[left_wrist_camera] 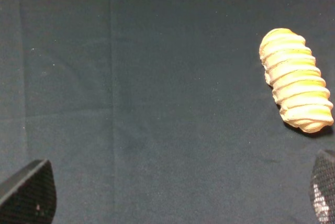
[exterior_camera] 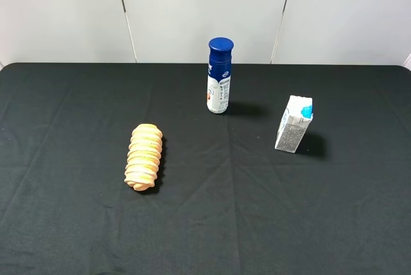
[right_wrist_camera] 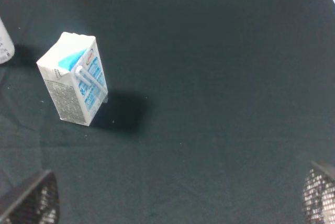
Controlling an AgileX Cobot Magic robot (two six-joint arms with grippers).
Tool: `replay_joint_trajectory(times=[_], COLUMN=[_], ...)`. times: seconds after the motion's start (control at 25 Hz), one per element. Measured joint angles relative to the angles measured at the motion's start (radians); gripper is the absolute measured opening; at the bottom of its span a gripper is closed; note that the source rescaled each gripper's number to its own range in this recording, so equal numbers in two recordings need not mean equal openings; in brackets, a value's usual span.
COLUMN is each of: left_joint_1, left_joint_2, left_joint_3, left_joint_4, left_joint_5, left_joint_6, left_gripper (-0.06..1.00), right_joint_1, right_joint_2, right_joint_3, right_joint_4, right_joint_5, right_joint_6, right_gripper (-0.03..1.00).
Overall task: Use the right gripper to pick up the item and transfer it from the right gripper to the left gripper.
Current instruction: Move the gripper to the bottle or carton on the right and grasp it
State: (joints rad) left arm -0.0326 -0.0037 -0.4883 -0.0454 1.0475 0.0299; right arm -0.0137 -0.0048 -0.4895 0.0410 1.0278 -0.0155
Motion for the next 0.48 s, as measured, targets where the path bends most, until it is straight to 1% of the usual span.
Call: replay_joint_trajectory(times=[0.48], left_joint_1=[0.000], left_joint_2=[0.000], left_joint_3=[0.000], left_joint_4=[0.000], left_joint_5=[0.000], left_joint_6=[0.000], left_gripper=[0.94], right_joint_1=[0.000], right_joint_2=[0.000], right_joint_3=[0.000], right_joint_4=[0.000], right_joint_5=[0.000], right_joint_6=[0.000], right_gripper=[1.00])
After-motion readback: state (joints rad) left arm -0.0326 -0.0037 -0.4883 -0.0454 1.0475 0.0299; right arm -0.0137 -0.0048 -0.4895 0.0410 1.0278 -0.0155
